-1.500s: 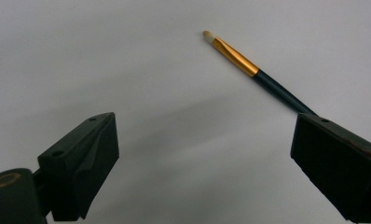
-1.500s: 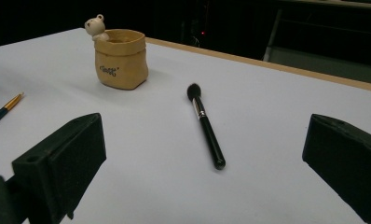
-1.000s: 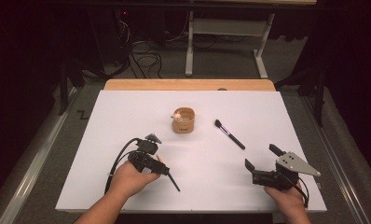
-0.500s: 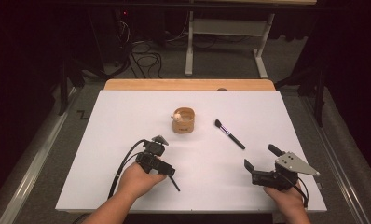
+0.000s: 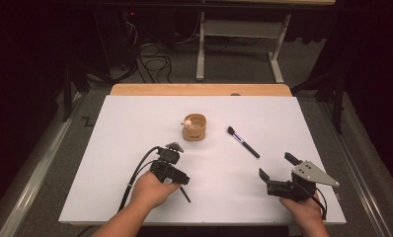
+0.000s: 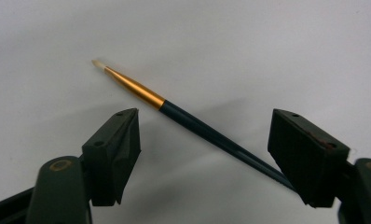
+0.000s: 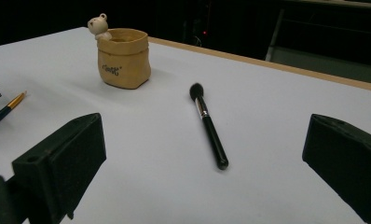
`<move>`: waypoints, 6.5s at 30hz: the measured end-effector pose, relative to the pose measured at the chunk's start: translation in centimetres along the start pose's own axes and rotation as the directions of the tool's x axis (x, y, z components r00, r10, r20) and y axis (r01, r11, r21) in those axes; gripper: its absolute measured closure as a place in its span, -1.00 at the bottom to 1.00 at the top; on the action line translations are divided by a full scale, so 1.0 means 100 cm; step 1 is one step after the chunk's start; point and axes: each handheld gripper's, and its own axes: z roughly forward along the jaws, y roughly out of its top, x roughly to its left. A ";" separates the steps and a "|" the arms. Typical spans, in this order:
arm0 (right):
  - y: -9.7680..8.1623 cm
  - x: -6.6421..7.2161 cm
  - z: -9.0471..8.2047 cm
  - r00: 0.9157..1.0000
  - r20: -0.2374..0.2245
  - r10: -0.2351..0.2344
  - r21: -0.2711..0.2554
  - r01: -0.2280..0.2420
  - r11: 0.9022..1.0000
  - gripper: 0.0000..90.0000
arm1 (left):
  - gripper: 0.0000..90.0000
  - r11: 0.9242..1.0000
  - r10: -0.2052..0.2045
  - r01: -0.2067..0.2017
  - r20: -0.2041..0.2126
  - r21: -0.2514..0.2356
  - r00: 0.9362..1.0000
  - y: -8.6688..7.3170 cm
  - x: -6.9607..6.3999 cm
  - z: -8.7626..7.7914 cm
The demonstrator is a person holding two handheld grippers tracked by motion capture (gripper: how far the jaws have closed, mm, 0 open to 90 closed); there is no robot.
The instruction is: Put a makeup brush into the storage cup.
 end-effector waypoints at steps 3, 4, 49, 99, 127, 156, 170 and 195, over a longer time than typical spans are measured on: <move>0.000 0.000 0.000 1.000 0.000 0.006 0.002 -0.006 1.000 -0.99 | -0.33 1.000 -0.001 0.001 -0.006 0.011 1.000 0.000 0.000 0.001; 0.000 0.000 0.000 1.000 -0.001 0.004 0.000 -0.004 1.000 -0.99 | -0.29 1.000 -0.004 0.004 -0.001 0.013 1.000 0.001 0.000 0.001; -0.001 0.000 0.000 1.000 0.000 0.008 0.003 -0.008 1.000 -0.99 | 0.52 0.998 0.044 -0.041 -0.052 0.055 0.998 -0.001 -0.002 0.008; -0.001 0.001 0.001 1.000 -0.001 0.008 0.005 -0.008 1.000 -0.99 | 0.85 0.991 0.106 -0.107 -0.018 -0.082 0.994 -0.022 0.021 -0.004; -0.004 0.005 0.003 1.000 -0.012 -0.018 0.002 0.018 1.000 -0.99 | 0.85 0.902 0.103 -0.066 0.066 -0.427 0.992 -0.046 0.051 -0.017; -0.008 0.000 0.005 1.000 -0.012 0.007 -0.008 -0.007 1.000 -0.99 | 0.85 0.754 0.165 -0.016 0.167 -0.657 0.972 -0.070 0.054 -0.007; -0.009 0.000 0.005 1.000 -0.012 0.017 -0.006 -0.017 1.000 -0.99 | 0.85 0.649 0.194 0.001 0.167 -0.761 0.967 -0.079 0.058 -0.014; -0.010 0.000 0.006 1.000 -0.015 0.010 -0.006 -0.010 1.000 -0.99 | 0.85 0.438 0.201 -0.007 0.090 -0.899 0.975 -0.096 0.063 -0.033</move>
